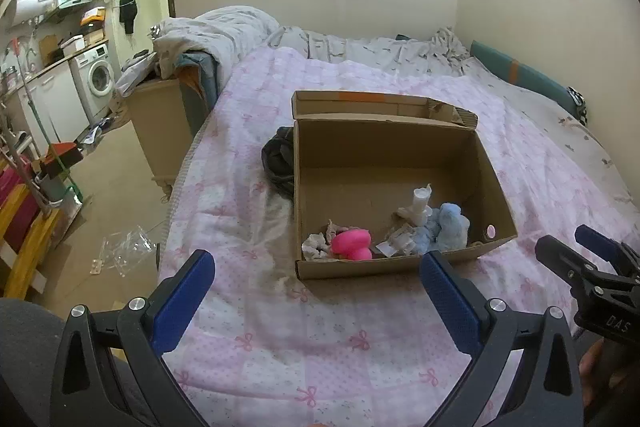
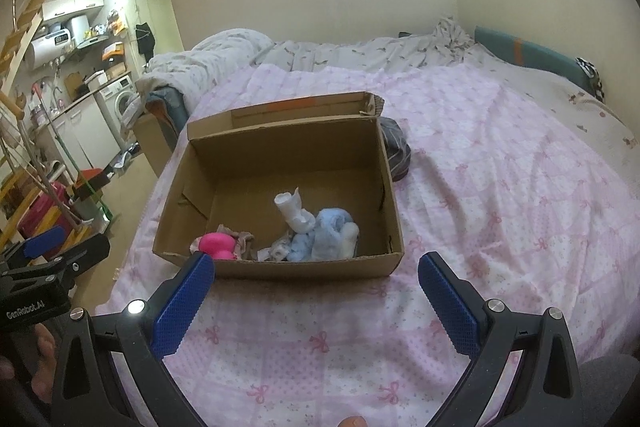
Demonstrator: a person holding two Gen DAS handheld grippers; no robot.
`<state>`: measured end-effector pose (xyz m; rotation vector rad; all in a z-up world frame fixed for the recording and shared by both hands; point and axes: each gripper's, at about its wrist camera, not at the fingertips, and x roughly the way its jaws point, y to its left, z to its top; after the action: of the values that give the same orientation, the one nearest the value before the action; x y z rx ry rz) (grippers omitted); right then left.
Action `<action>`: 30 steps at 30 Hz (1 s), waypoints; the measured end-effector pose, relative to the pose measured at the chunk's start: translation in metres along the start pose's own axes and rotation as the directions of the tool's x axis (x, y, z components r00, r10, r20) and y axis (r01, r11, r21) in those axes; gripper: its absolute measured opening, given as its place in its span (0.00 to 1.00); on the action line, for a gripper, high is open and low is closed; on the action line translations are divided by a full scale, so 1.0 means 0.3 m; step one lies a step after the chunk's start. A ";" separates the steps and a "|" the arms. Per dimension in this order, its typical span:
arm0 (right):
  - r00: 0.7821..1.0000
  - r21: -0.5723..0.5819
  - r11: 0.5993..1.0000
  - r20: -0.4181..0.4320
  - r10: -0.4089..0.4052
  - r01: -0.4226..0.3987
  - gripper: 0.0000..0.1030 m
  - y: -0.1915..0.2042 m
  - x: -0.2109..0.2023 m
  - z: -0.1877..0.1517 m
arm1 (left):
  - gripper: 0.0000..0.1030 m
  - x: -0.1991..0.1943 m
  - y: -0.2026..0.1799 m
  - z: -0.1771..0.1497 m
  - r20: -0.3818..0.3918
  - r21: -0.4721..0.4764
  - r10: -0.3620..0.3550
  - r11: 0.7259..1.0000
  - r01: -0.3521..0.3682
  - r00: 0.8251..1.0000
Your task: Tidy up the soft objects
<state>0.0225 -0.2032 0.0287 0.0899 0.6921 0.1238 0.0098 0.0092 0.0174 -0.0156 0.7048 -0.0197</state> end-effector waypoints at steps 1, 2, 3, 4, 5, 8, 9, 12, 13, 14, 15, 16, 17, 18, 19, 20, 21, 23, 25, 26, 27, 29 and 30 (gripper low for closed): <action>1.000 -0.001 1.000 0.000 0.001 -0.001 1.00 0.001 0.000 -0.001 | 0.99 -0.002 -0.001 -0.001 0.001 0.000 -0.001 1.000 0.001 1.000; 1.000 -0.003 1.000 0.001 -0.001 0.001 1.00 0.003 0.000 -0.001 | 0.99 -0.001 -0.002 -0.001 0.001 -0.001 -0.001 1.000 0.001 1.000; 1.000 -0.006 1.000 0.000 -0.002 0.002 1.00 0.004 0.001 -0.002 | 0.99 -0.001 -0.002 -0.001 0.001 0.000 -0.001 1.000 0.001 1.000; 1.000 -0.002 1.000 -0.002 0.000 0.000 1.00 0.002 0.000 -0.003 | 0.99 -0.001 -0.002 -0.001 0.001 0.001 0.000 1.000 0.000 1.000; 1.000 -0.003 1.000 -0.002 -0.001 0.001 1.00 0.003 0.000 -0.003 | 0.99 -0.002 -0.002 -0.001 0.001 0.001 0.001 1.000 -0.001 1.000; 1.000 -0.003 1.000 0.001 -0.006 0.006 1.00 0.005 -0.002 -0.003 | 0.99 -0.002 -0.006 -0.005 0.003 0.008 0.008 1.000 -0.008 1.000; 1.000 -0.003 1.000 0.003 -0.007 0.007 1.00 0.004 -0.003 -0.004 | 0.99 -0.001 -0.008 -0.006 0.002 0.010 0.008 1.000 -0.008 1.000; 1.000 -0.003 1.000 0.002 -0.005 0.005 1.00 0.000 -0.001 -0.008 | 0.99 -0.002 -0.008 -0.005 0.003 0.009 0.009 1.000 -0.009 1.000; 1.000 -0.004 1.000 0.002 -0.006 0.006 1.00 0.000 -0.001 -0.008 | 0.99 -0.002 -0.008 -0.005 0.004 0.008 0.008 1.000 -0.008 1.000; 1.000 -0.005 1.000 0.000 -0.005 0.005 1.00 -0.001 0.000 -0.009 | 0.99 -0.001 -0.008 -0.005 0.003 0.008 0.008 1.000 -0.008 1.000; 1.000 -0.005 1.000 0.000 -0.005 0.005 1.00 -0.001 0.001 -0.008 | 0.99 0.000 -0.009 -0.005 0.001 0.008 0.008 1.000 -0.008 1.000; 1.000 -0.005 1.000 0.001 -0.006 0.006 1.00 0.000 0.001 -0.008 | 0.99 -0.001 -0.008 -0.005 0.001 0.009 0.009 1.000 -0.009 1.000; 1.000 -0.005 1.000 0.000 -0.006 0.006 1.00 -0.001 0.001 -0.009 | 0.99 -0.001 -0.008 -0.005 0.001 0.009 0.009 1.000 -0.009 1.000; 1.000 -0.005 1.000 0.001 -0.005 0.005 1.00 0.000 0.001 -0.008 | 0.99 -0.001 -0.009 -0.006 0.001 0.008 0.008 1.000 -0.008 1.000; 1.000 -0.005 1.000 0.001 -0.005 0.005 1.00 0.000 0.001 -0.008 | 0.99 -0.001 -0.009 -0.006 0.001 0.008 0.008 1.000 -0.008 1.000; 1.000 -0.006 1.000 0.000 -0.005 0.005 1.00 -0.001 0.001 -0.008 | 0.99 -0.001 -0.008 -0.007 0.001 0.009 0.008 1.000 -0.008 1.000; 1.000 -0.006 1.000 -0.001 -0.006 0.006 1.00 -0.001 0.000 -0.010 | 0.99 0.000 -0.011 -0.007 0.000 0.009 0.009 1.000 -0.009 1.000; 1.000 -0.007 1.000 -0.001 -0.006 0.006 1.00 -0.002 0.001 -0.009 | 0.99 -0.001 -0.008 -0.006 0.001 0.010 0.008 1.000 -0.008 1.000; 1.000 -0.005 1.000 0.000 -0.002 0.002 1.00 -0.003 0.000 -0.010 | 0.99 -0.002 -0.008 -0.006 0.001 0.010 0.009 1.000 -0.009 1.000; 1.000 -0.005 1.000 0.000 -0.002 0.002 1.00 -0.002 0.002 -0.009 | 0.99 -0.001 -0.009 -0.006 0.001 0.009 0.009 1.000 -0.009 1.000; 1.000 -0.006 1.000 0.000 -0.003 0.003 1.00 -0.003 0.003 -0.009 | 0.99 -0.001 -0.009 -0.006 0.001 0.009 0.010 1.000 -0.010 1.000; 1.000 -0.006 1.000 -0.001 -0.001 0.001 1.00 -0.005 0.004 -0.010 | 0.99 -0.001 -0.009 -0.006 0.001 0.008 0.009 1.000 -0.009 1.000; 1.000 -0.006 1.000 0.000 -0.001 0.001 1.00 -0.002 0.004 -0.008 | 0.99 -0.001 -0.008 -0.006 0.001 0.008 0.009 1.000 -0.009 1.000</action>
<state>0.0219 -0.2035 0.0260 0.0842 0.6922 0.1247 0.0083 0.0067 0.0164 -0.0044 0.7039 -0.0139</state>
